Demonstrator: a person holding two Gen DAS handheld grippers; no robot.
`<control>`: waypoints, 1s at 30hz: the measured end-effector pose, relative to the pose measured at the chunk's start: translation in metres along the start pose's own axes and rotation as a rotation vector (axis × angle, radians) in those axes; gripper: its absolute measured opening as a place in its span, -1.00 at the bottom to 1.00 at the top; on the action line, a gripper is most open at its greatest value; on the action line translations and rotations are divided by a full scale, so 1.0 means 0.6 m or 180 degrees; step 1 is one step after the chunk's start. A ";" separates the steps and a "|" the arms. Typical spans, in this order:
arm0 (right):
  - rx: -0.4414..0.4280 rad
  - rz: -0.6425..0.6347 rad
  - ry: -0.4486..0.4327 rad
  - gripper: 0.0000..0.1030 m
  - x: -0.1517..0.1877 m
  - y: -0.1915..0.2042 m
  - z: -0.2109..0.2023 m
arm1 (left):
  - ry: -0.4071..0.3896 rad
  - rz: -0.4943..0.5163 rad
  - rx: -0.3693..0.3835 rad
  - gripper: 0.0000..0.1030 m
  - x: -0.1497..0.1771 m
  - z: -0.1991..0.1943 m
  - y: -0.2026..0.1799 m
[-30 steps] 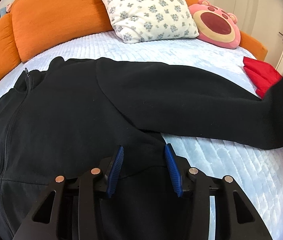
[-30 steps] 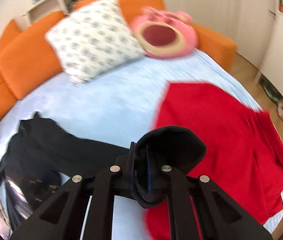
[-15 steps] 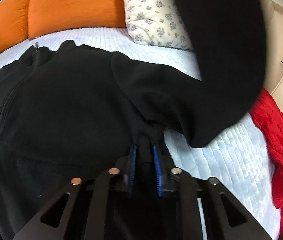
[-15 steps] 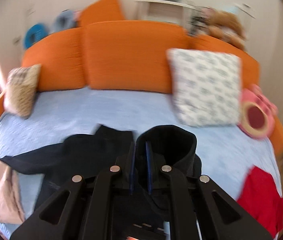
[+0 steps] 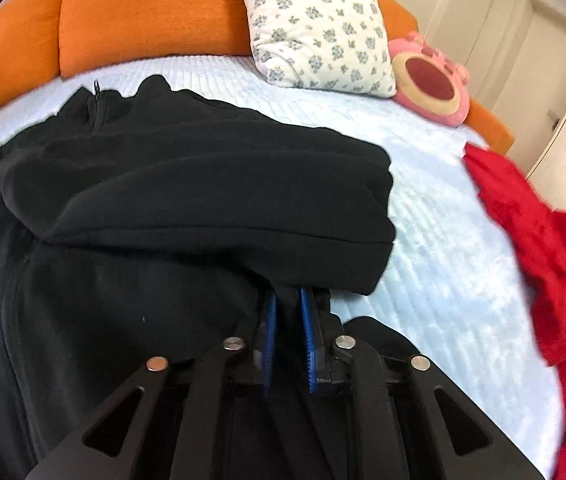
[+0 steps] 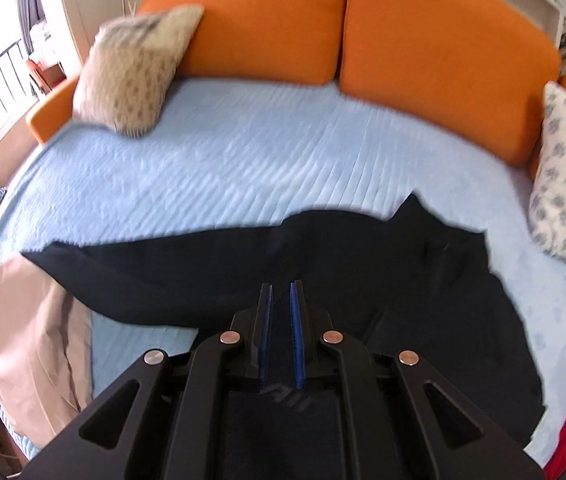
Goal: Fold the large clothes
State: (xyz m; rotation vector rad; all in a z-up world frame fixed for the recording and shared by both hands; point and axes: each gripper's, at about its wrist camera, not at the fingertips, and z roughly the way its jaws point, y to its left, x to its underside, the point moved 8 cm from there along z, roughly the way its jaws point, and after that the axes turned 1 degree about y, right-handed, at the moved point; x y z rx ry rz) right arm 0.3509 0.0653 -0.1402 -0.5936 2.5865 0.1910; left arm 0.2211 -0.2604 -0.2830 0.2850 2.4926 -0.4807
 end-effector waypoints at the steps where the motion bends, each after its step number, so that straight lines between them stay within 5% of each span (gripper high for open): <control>1: 0.0003 -0.0002 0.0035 -0.80 0.007 0.001 0.011 | 0.0011 -0.0089 0.0097 -0.37 0.005 -0.006 0.005; 2: 0.0049 -0.0022 0.0083 -0.79 0.014 -0.002 0.017 | -0.0001 -0.0172 0.0193 -0.13 0.003 -0.014 0.011; 3: 0.0081 -0.0049 0.0118 -0.77 0.019 -0.004 0.017 | -0.0017 -0.0215 0.0215 0.39 0.002 -0.025 0.018; 5: 0.0187 -0.0180 0.0145 -0.76 0.030 -0.015 0.003 | -0.0064 -0.0121 0.0111 0.77 -0.004 -0.043 0.032; 9: 0.0474 -0.0284 0.0051 -0.77 0.036 -0.064 -0.056 | -0.0101 -0.0026 -0.0086 0.77 -0.018 -0.082 0.077; 11: 0.0537 -0.0222 -0.0017 -0.21 0.045 -0.105 -0.089 | -0.0001 -0.0202 -0.0088 0.77 -0.023 -0.094 0.123; 12: 0.0591 -0.0195 -0.0052 0.48 0.051 -0.126 -0.103 | 0.0027 -0.0285 -0.0075 0.77 -0.028 -0.100 0.145; 13: 0.0634 -0.0180 -0.0121 0.76 0.054 -0.141 -0.115 | 0.0033 -0.0378 -0.0124 0.77 -0.034 -0.108 0.177; 18: 0.0914 0.0141 -0.0329 0.74 0.114 -0.274 -0.165 | 0.0019 -0.0636 -0.0463 0.77 -0.079 -0.118 0.303; 22: 0.0926 0.0500 -0.0310 0.74 0.193 -0.369 -0.175 | 0.0196 -0.0972 -0.0450 0.77 -0.097 -0.070 0.372; 26: 0.0958 0.0647 -0.0180 0.74 0.291 -0.434 -0.164 | 0.0179 -0.1064 -0.0284 0.76 -0.113 -0.041 0.381; 30: 0.1020 0.0790 -0.0071 0.74 0.365 -0.473 -0.141 | 0.0183 -0.0833 -0.0169 0.64 -0.130 -0.029 0.352</control>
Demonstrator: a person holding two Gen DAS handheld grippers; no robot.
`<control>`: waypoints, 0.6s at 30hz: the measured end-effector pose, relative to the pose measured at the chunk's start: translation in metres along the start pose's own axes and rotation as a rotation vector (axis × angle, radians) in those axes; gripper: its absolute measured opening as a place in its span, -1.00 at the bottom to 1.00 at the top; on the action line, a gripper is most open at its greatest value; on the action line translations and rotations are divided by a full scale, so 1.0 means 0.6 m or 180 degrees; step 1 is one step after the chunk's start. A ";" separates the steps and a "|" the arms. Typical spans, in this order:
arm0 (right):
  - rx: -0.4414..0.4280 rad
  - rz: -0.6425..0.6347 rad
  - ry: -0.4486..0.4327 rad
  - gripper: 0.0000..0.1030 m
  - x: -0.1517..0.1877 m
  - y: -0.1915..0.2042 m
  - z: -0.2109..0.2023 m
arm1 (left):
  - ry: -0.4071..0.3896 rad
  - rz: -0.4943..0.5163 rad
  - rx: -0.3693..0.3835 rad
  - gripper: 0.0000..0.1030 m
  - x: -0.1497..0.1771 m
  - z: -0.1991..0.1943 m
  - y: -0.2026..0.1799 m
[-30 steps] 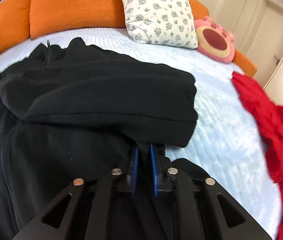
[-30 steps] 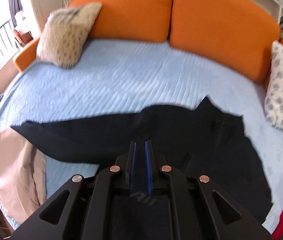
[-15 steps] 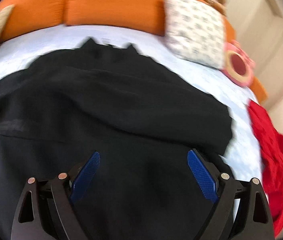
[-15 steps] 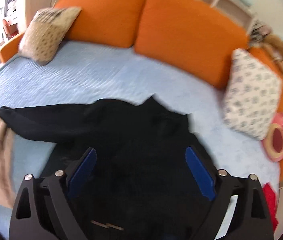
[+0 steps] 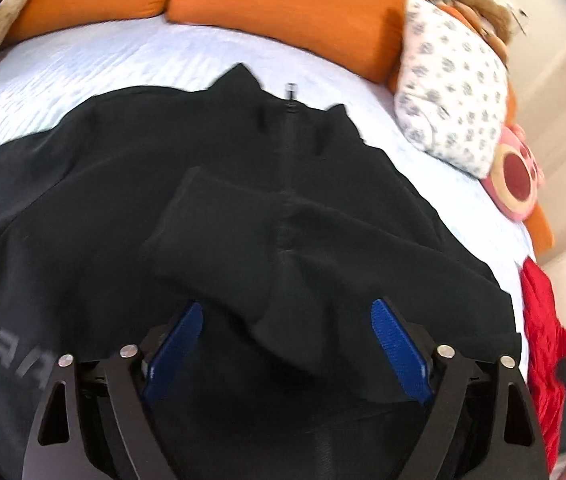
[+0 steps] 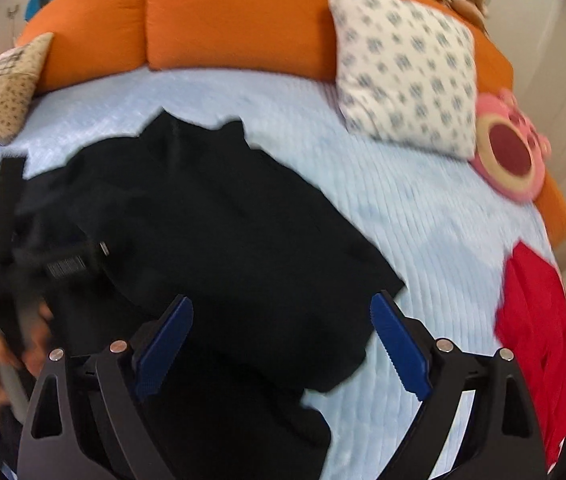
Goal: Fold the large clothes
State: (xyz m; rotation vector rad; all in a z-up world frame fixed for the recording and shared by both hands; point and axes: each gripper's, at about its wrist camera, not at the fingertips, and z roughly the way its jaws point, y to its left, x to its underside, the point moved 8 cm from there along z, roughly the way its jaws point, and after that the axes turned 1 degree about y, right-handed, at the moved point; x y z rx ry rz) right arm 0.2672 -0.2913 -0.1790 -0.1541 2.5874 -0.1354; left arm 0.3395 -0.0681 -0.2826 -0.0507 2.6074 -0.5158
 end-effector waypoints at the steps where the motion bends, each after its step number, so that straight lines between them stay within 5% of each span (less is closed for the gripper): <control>1: -0.0012 0.0022 0.0040 0.74 0.013 -0.004 0.008 | 0.0009 0.0005 0.0038 0.62 -0.001 0.003 -0.007; 4: -0.0047 0.0041 0.0148 0.74 0.052 -0.009 0.031 | 0.0007 0.0031 -0.0037 0.37 -0.008 0.014 -0.012; 9: -0.0182 0.0091 0.0066 0.73 0.084 0.005 0.035 | 0.0025 -0.0027 -0.0195 -0.47 -0.018 0.030 0.010; 15: -0.0290 0.0419 -0.0129 0.51 0.094 -0.009 0.042 | -0.0015 0.0000 -0.0128 -0.68 -0.030 0.016 0.018; 18: -0.0300 0.0561 -0.0191 0.37 0.088 -0.027 0.045 | -0.0249 0.0104 -0.0157 -0.69 -0.058 -0.024 0.007</control>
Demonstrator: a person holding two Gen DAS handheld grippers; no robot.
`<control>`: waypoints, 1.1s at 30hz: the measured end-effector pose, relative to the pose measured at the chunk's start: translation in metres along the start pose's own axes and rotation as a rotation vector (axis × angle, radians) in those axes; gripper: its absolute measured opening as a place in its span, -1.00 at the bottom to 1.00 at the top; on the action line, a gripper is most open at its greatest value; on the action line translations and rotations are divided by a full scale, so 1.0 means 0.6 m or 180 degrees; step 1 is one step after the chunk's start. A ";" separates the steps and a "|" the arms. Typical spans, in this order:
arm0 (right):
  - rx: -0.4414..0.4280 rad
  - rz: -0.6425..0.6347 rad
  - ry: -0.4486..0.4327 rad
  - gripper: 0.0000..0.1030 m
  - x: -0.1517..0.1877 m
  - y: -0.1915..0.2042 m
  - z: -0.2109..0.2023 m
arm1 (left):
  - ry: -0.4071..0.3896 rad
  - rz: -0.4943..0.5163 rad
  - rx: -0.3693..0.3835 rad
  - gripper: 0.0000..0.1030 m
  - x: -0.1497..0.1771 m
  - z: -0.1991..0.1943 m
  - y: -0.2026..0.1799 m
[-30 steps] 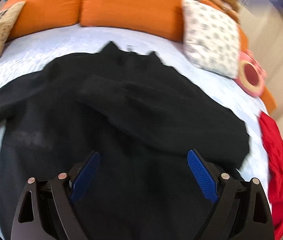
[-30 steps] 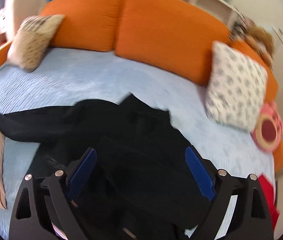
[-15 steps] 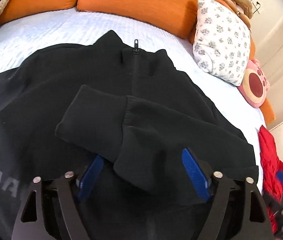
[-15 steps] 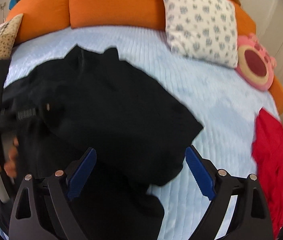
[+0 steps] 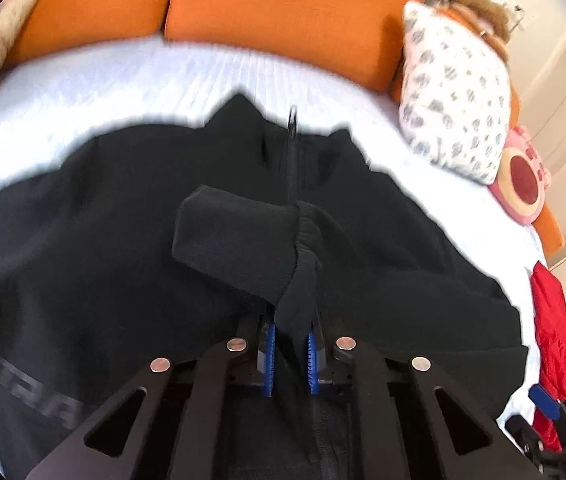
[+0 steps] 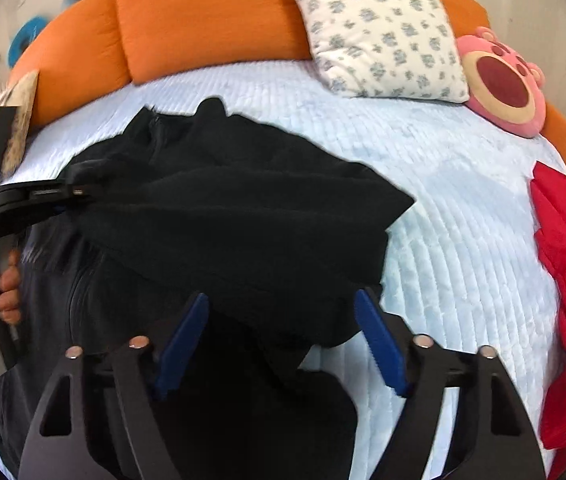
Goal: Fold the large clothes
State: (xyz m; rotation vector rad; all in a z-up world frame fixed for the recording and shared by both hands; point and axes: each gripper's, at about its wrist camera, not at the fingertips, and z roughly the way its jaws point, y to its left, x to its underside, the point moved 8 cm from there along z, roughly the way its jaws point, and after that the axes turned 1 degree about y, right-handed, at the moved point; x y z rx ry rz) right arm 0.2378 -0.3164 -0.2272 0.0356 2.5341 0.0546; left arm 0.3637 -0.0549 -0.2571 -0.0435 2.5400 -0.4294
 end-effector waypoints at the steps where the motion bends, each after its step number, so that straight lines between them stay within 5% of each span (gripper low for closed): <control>1: 0.0013 0.0032 -0.0022 0.37 -0.006 -0.004 0.000 | -0.0120 0.0066 -0.0057 -0.69 -0.013 -0.021 -0.001; 7: -0.0031 0.0108 -0.0121 0.38 -0.065 0.024 0.011 | -0.0692 0.0095 -0.0513 -0.69 -0.097 -0.155 0.071; 14: 0.0091 -0.0072 0.0112 0.36 -0.111 0.105 0.109 | -0.0435 -0.0097 -0.0971 -0.68 -0.037 -0.145 0.213; 16: 0.0144 -0.0117 0.0313 -0.13 -0.105 0.114 0.147 | -0.0285 -0.0227 -0.0934 -0.68 -0.007 -0.113 0.239; 20: 0.0238 -0.0103 0.0525 -0.11 -0.088 0.115 0.206 | -0.0007 -0.0316 -0.0923 -0.63 0.041 -0.048 0.272; 25: 0.0275 -0.0145 0.0534 -0.08 -0.088 0.115 0.211 | -0.0075 -0.0104 -0.1074 -0.59 0.053 -0.042 0.268; 26: 0.0280 -0.0175 0.0527 -0.08 -0.089 0.116 0.208 | -0.0054 -0.0068 -0.1084 -0.48 0.053 -0.045 0.266; 29: 0.0310 -0.0176 0.0469 -0.10 -0.092 0.116 0.184 | -0.0056 -0.0069 -0.1049 0.61 0.049 -0.078 0.268; 30: 0.0330 -0.0161 0.0421 -0.06 -0.094 0.117 0.174 | -0.0138 -0.0065 -0.0939 0.81 0.047 -0.102 0.268; 33: 0.0455 -0.0283 0.0181 0.51 -0.103 0.143 0.127 | -0.0268 -0.0165 -0.0838 0.82 0.046 -0.161 0.292</control>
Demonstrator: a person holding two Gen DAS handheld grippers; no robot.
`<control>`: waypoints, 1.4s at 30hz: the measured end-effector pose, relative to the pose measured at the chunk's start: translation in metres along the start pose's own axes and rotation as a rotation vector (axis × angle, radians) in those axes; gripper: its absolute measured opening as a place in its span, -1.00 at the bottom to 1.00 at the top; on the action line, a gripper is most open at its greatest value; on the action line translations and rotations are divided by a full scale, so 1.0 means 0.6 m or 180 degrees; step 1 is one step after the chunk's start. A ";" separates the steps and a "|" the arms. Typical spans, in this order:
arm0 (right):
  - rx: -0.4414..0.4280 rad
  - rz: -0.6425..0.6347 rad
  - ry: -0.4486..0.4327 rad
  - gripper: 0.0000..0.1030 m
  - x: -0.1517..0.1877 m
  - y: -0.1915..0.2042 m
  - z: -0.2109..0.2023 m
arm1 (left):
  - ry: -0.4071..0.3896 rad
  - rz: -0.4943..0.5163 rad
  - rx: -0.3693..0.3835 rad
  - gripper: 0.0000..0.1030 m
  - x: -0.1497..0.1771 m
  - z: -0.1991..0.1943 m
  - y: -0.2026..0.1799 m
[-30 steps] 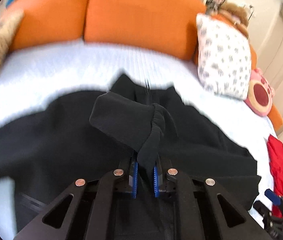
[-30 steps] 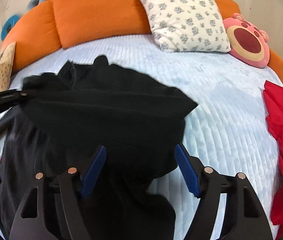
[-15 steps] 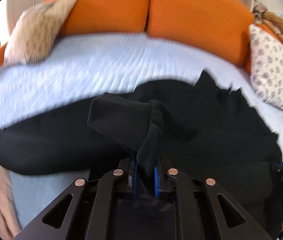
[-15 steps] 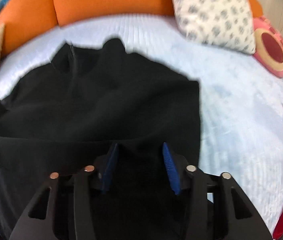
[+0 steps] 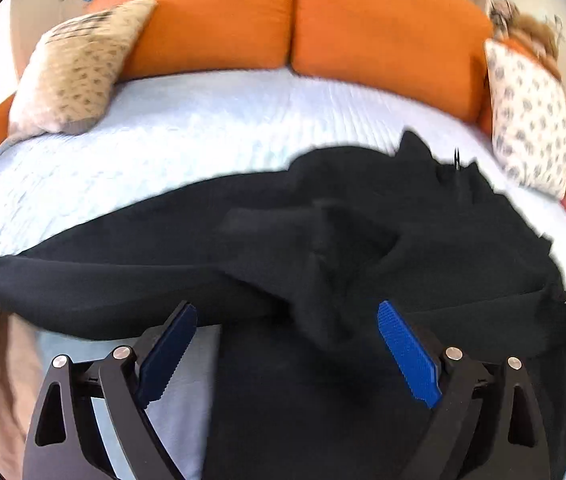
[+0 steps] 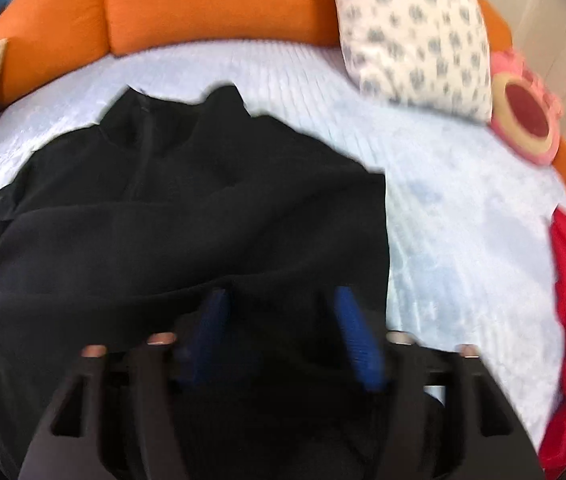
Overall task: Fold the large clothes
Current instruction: 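Grasp the other black sleeve cuff with the left gripper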
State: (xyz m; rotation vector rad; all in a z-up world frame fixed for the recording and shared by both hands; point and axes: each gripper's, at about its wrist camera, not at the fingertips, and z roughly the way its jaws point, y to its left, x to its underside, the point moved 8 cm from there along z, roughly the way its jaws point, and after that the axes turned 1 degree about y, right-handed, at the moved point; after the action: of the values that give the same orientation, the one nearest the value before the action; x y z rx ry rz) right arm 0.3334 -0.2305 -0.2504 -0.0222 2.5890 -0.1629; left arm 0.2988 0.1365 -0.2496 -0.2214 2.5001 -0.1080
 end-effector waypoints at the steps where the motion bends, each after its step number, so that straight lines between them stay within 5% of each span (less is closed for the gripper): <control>1: 0.0052 -0.0065 -0.0093 0.55 -0.002 0.011 -0.017 | -0.0015 -0.0159 0.0123 0.83 -0.003 -0.020 0.025; 6: -0.0087 -0.0495 -0.0484 0.58 -0.009 0.132 -0.105 | 0.0087 -0.1122 0.0398 0.85 -0.008 -0.072 0.182; 12: -0.0706 -0.0950 -0.0563 0.57 0.018 0.316 -0.173 | 0.0058 -0.1589 0.0424 0.85 -0.022 -0.105 0.328; 17: -0.1187 -0.1255 -0.0434 0.57 0.056 0.467 -0.208 | 0.0150 -0.1690 0.0194 0.85 -0.044 -0.144 0.448; 22: -0.1237 -0.1426 -0.0442 0.57 0.064 0.581 -0.226 | 0.0485 -0.1936 0.0278 0.85 -0.028 -0.128 0.536; 28: -0.1302 -0.1573 -0.0521 0.57 0.078 0.665 -0.255 | 0.0814 -0.2180 0.0368 0.85 -0.011 -0.056 0.576; 34: -0.1322 -0.1624 -0.0522 0.57 0.081 0.714 -0.259 | 0.0647 -0.2386 0.0444 0.85 -0.025 -0.019 0.590; 39: -0.1314 -0.1717 -0.0524 0.57 0.091 0.735 -0.257 | 0.0827 -0.2437 0.0239 0.85 -0.025 0.020 0.605; 42: -0.1301 -0.1701 -0.0520 0.57 0.092 0.734 -0.251 | 0.1209 -0.2349 -0.0051 0.84 -0.002 0.057 0.605</control>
State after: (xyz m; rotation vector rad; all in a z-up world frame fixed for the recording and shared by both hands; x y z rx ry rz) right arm 0.2149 0.2206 -0.2045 -0.8392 2.3520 0.1729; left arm 0.2716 0.4927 -0.3233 -1.2192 2.6510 -0.4641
